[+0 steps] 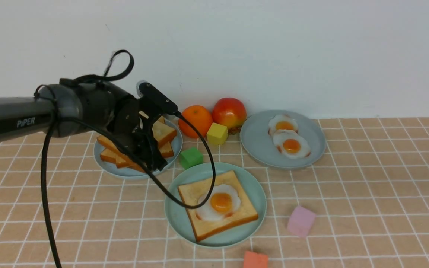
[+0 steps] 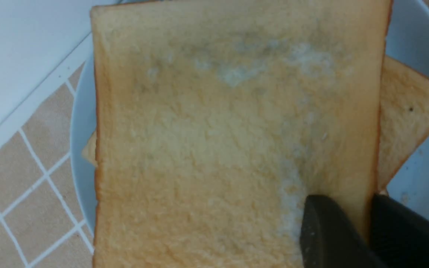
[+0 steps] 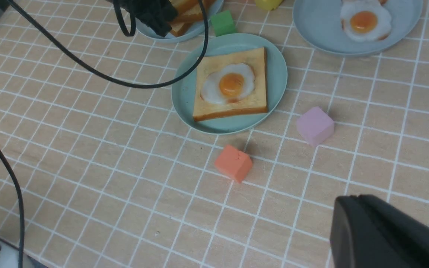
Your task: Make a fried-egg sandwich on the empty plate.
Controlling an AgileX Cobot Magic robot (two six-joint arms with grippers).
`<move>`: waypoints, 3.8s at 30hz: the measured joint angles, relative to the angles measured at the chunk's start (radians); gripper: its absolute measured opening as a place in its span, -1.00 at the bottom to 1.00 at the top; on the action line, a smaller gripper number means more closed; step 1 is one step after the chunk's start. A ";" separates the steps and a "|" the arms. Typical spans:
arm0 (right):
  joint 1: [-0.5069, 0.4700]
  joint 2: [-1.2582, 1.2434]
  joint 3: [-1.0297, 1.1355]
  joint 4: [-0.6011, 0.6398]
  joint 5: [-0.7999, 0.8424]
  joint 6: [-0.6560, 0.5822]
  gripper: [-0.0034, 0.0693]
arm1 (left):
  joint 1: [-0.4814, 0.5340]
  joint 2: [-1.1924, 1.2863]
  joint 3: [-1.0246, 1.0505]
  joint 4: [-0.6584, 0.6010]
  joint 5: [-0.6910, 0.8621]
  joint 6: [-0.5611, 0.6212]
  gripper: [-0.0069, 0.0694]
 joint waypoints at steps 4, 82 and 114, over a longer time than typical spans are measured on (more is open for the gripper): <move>0.000 0.000 0.000 0.008 0.000 0.000 -0.84 | -0.002 -0.023 -0.002 -0.007 0.018 -0.029 -0.54; 0.000 -0.035 -0.011 0.007 0.018 0.000 -0.70 | -0.419 -0.801 0.379 -0.372 0.048 -0.089 -0.85; 0.000 -0.414 0.655 -0.207 -0.725 0.231 -0.88 | -0.419 -1.850 1.273 -0.561 -0.413 -0.088 -0.85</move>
